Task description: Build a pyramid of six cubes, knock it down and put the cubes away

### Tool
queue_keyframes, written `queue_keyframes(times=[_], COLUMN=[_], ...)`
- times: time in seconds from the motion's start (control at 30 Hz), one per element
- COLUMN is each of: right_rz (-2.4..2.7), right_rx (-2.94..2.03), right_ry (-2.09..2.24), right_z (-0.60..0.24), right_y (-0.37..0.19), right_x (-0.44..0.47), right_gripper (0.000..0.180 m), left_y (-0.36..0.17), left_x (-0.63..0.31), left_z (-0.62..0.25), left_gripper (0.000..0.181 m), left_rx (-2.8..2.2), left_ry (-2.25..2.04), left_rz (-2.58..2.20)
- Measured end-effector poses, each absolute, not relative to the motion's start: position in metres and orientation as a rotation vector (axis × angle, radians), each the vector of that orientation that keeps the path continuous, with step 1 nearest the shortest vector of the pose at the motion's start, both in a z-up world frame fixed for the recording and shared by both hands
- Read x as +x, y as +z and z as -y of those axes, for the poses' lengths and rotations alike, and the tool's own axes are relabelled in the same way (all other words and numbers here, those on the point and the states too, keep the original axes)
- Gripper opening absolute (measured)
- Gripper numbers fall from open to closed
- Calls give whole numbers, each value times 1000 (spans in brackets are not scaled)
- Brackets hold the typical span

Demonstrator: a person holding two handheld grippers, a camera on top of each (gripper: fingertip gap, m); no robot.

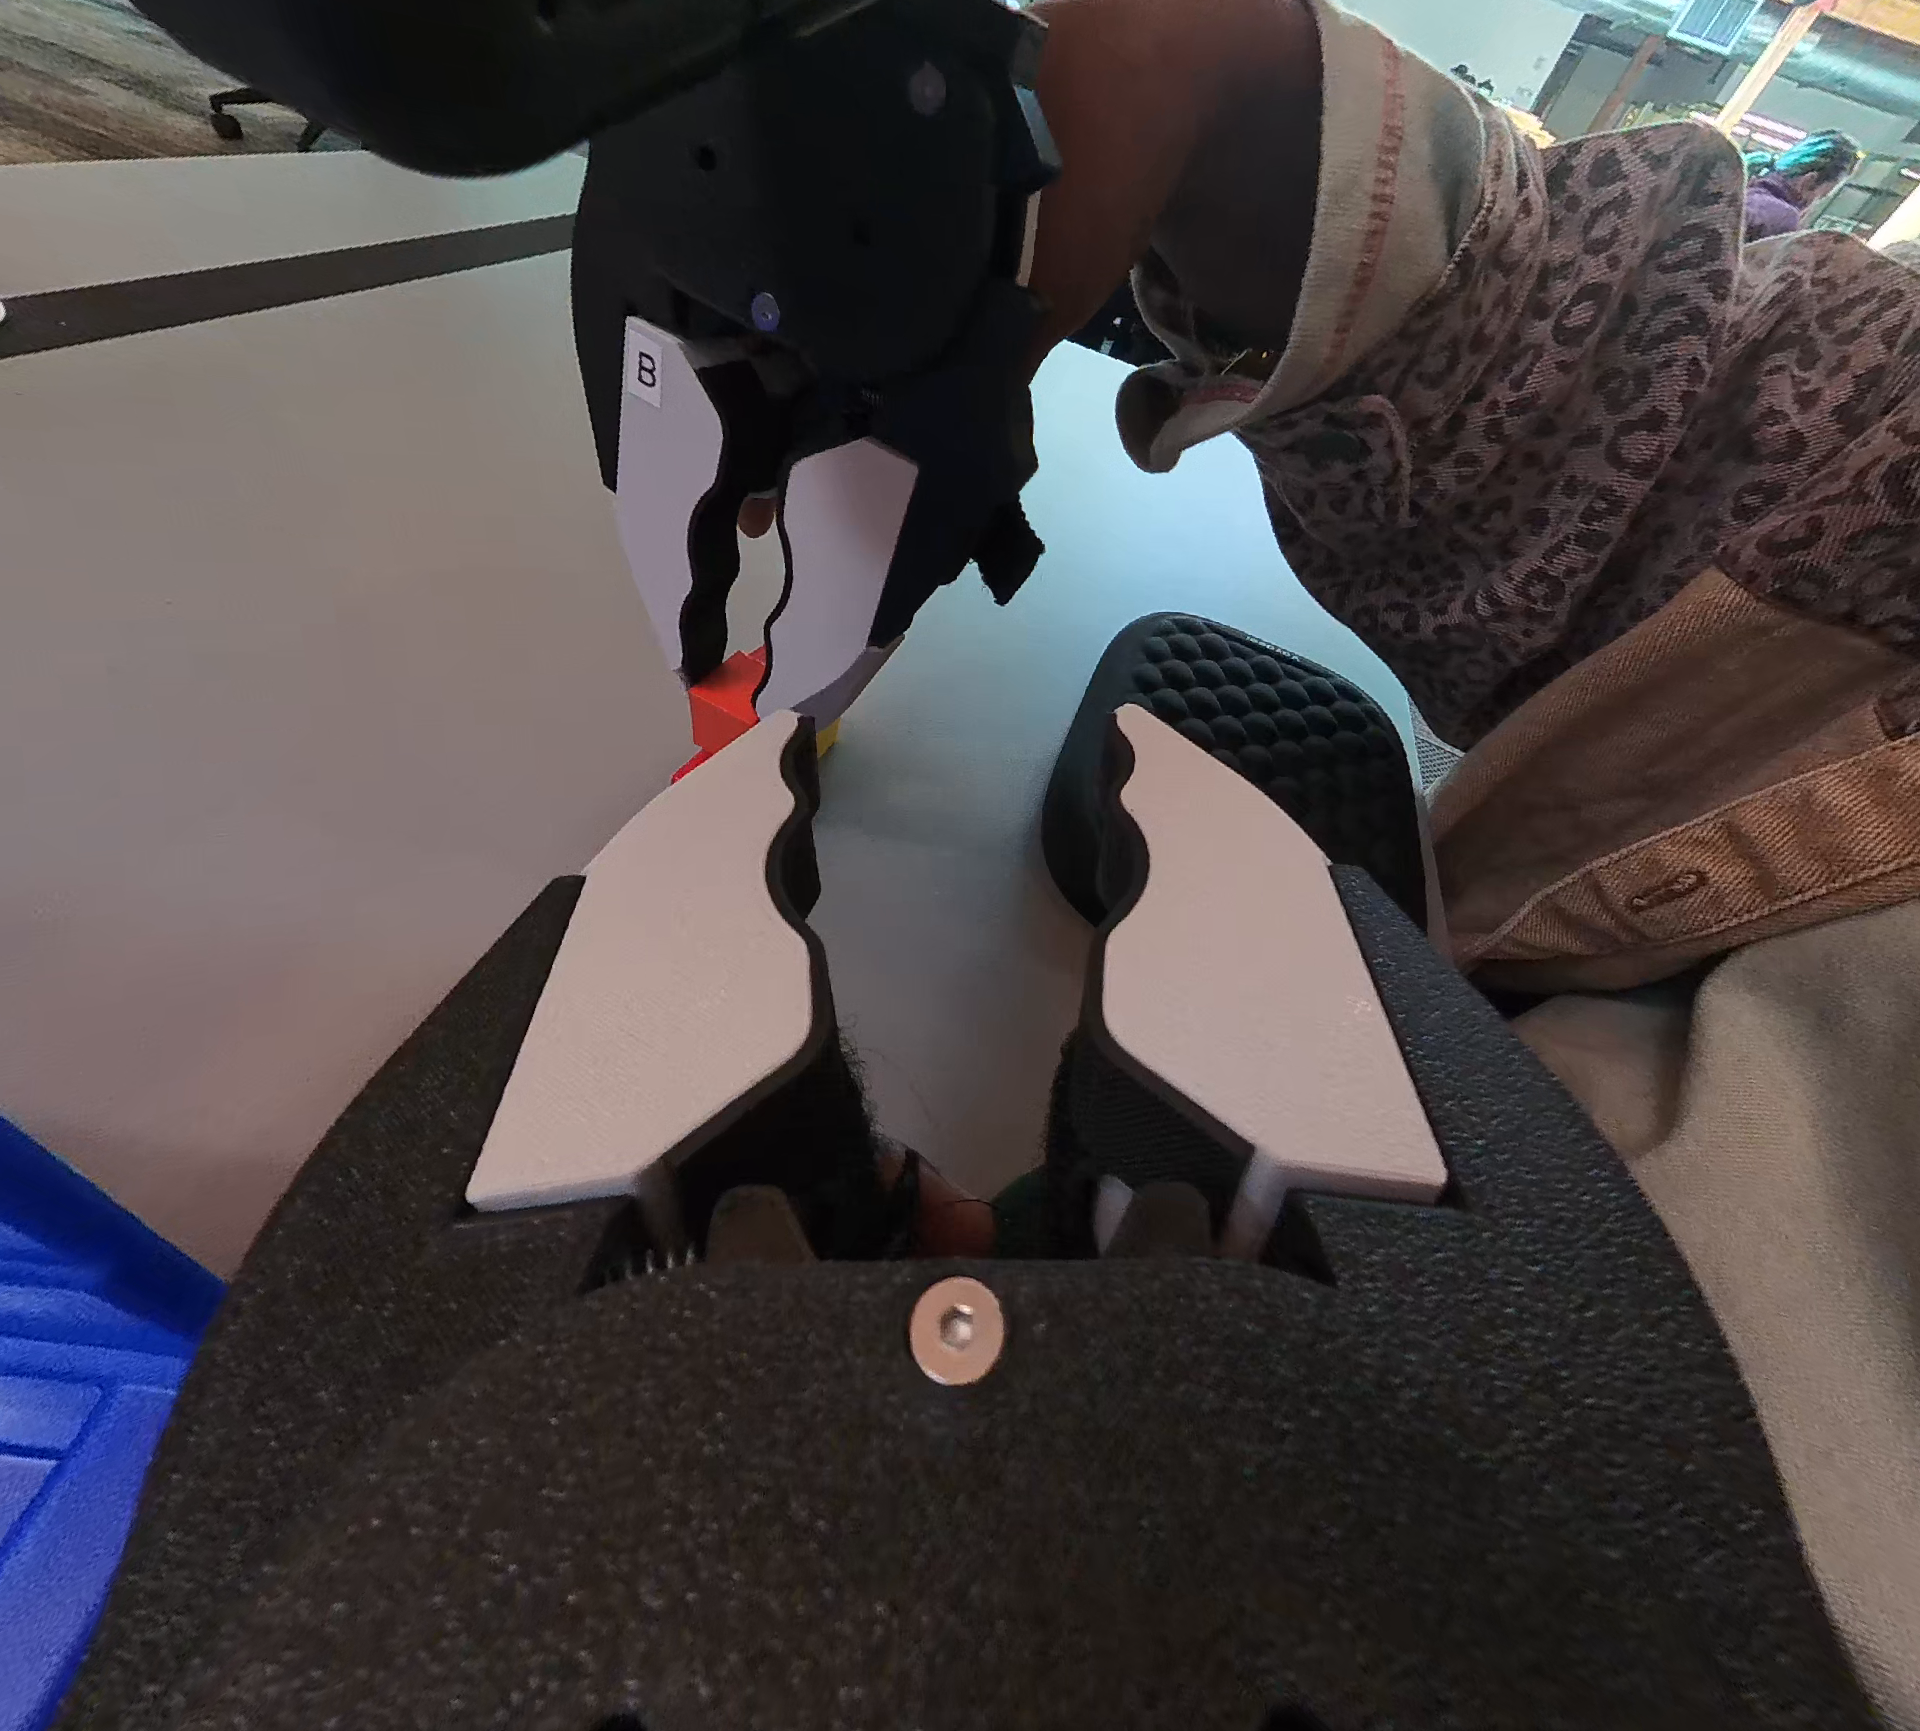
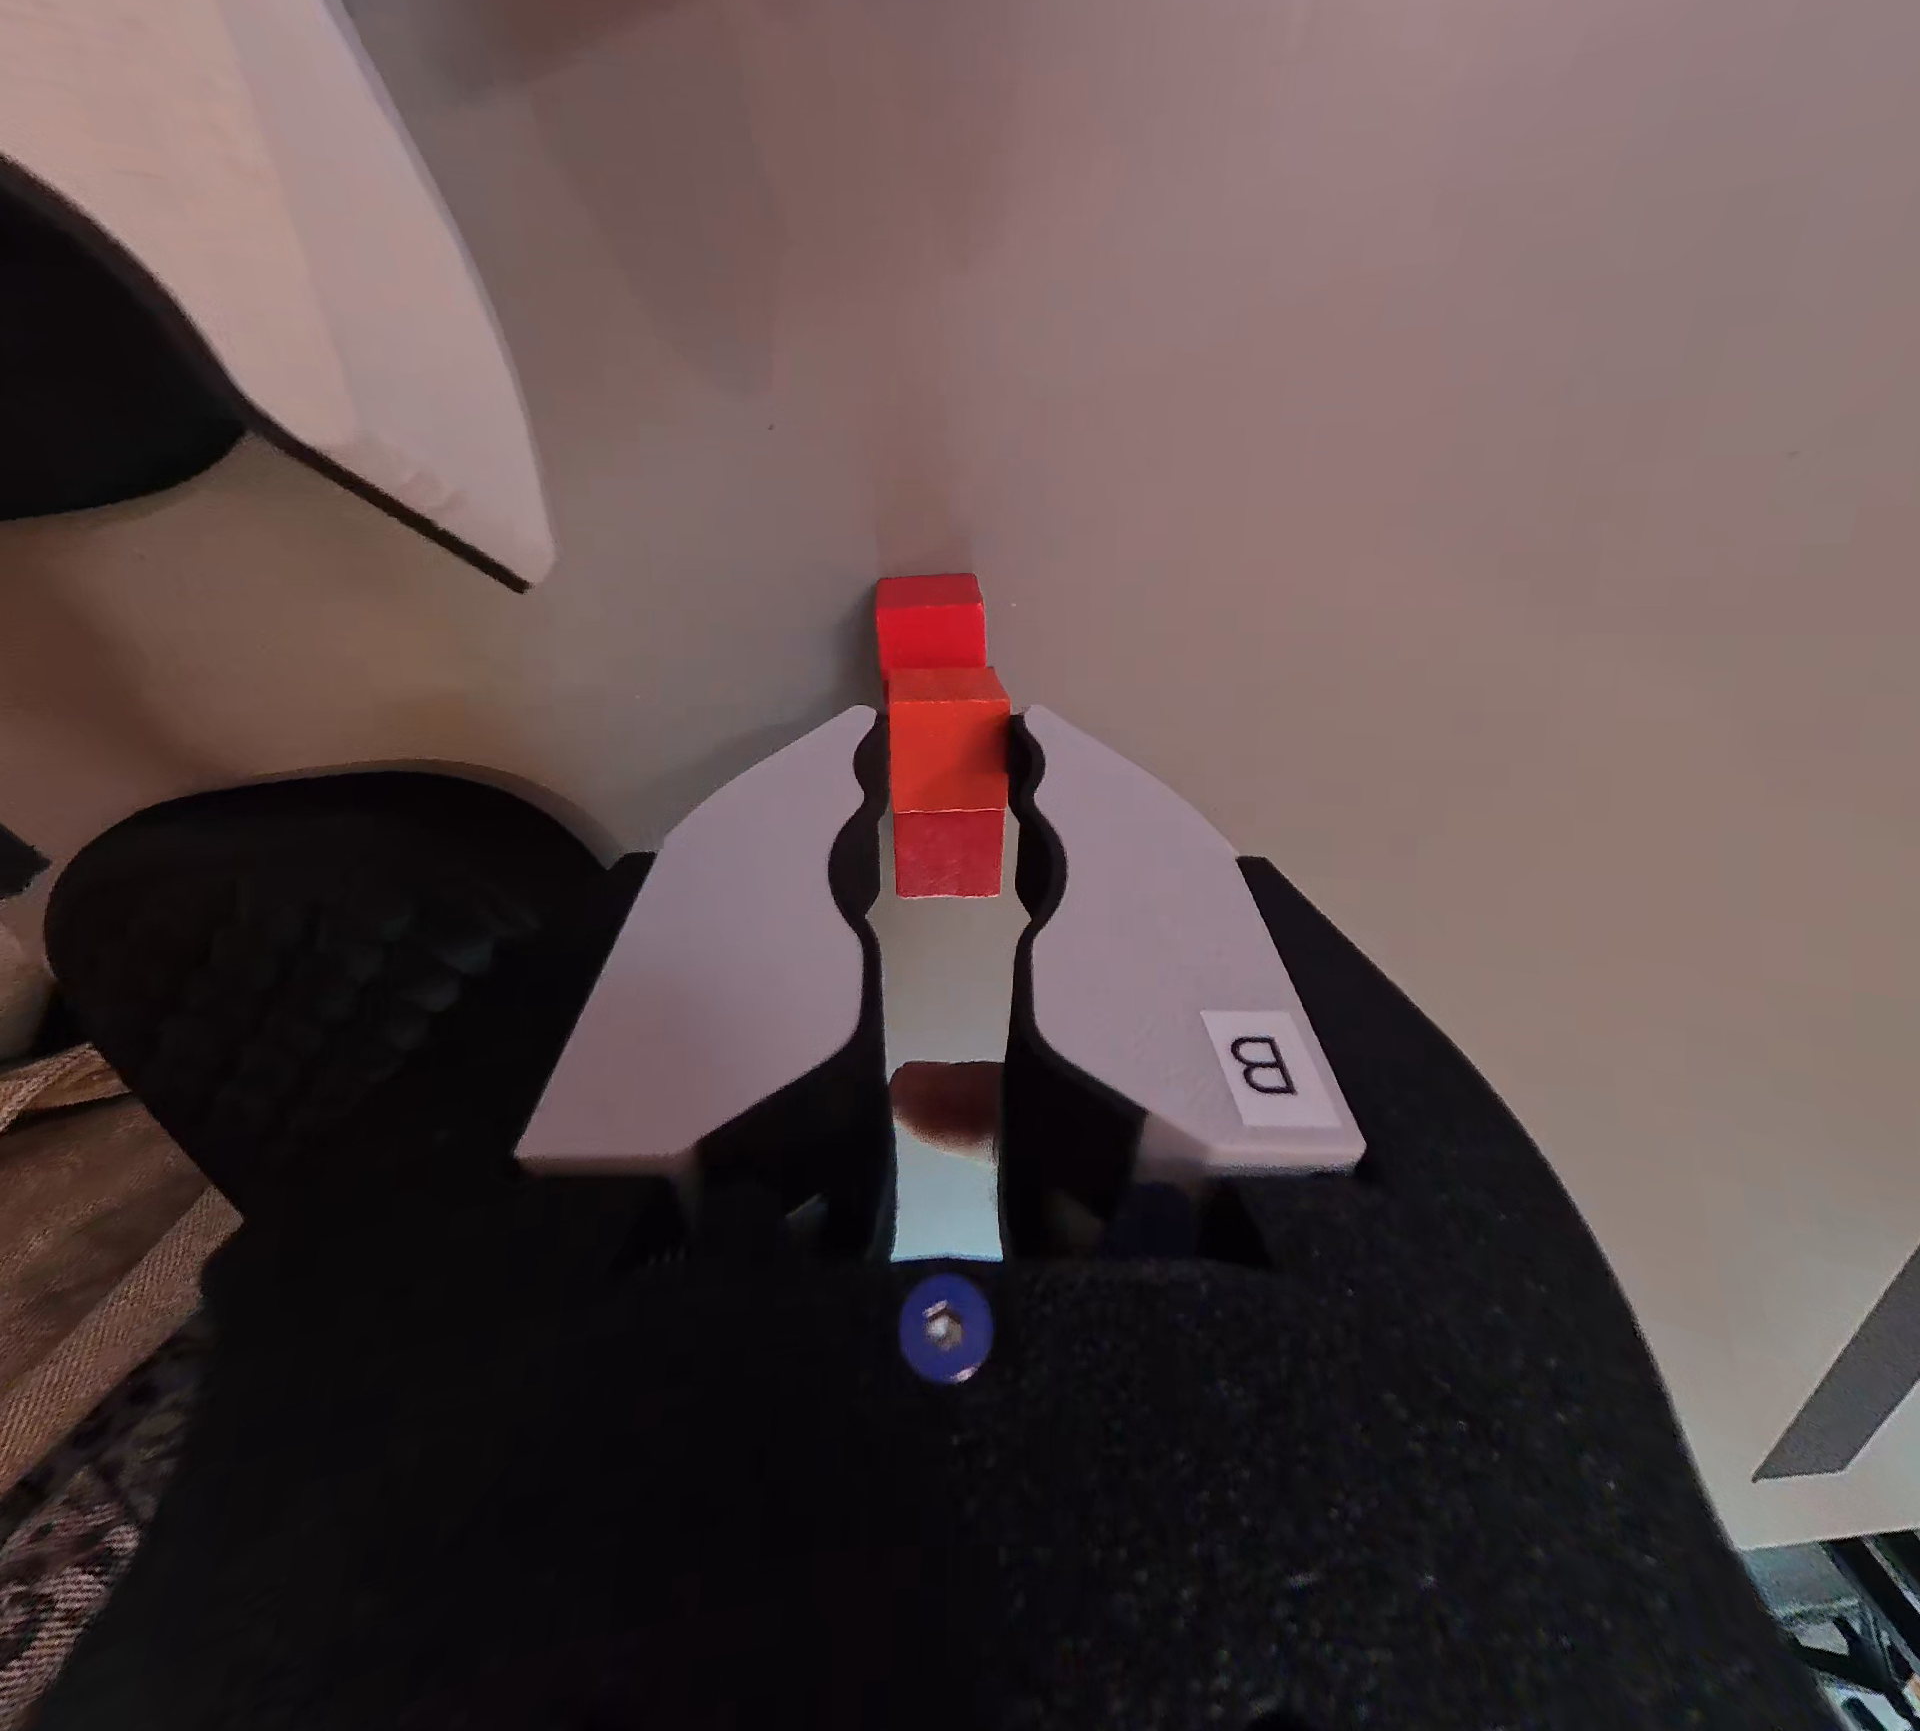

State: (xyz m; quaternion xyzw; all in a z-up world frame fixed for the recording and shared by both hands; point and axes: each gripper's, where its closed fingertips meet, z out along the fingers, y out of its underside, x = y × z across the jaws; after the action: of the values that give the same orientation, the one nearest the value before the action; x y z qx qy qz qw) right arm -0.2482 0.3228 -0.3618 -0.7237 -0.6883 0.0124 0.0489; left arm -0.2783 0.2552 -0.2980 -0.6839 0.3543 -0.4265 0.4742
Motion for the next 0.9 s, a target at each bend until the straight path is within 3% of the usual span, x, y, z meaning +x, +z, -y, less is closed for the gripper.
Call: queue_keyframes(times=[0.33,0.53,0.67,0.8,0.9], right_rz=[2096,1984,2012,2043,2050], right_rx=[-2193,-2132,-2097,-2056,-2018], right_ry=[81,231,234,225,200], right_z=[-319,-322,-318,-317,-321], right_y=[-358,-334,-345,-358,-361], right_x=[-248,-237,-222,-221,-223], right_gripper=[21,32,37,36,26], left_y=[-299,-298,-299,-300,-300], left_x=[-278,-279,-278,-277,-278], left_z=[-255,-255,-255,-255,-255], left_gripper=[50,50,49,48,48], left_rx=[-1679,-1675,-1684,-1689,-1693], left_ry=[-1052,-1056,-1055,-1048,-1051], left_rz=[-865,-856,-862,-867,-860])
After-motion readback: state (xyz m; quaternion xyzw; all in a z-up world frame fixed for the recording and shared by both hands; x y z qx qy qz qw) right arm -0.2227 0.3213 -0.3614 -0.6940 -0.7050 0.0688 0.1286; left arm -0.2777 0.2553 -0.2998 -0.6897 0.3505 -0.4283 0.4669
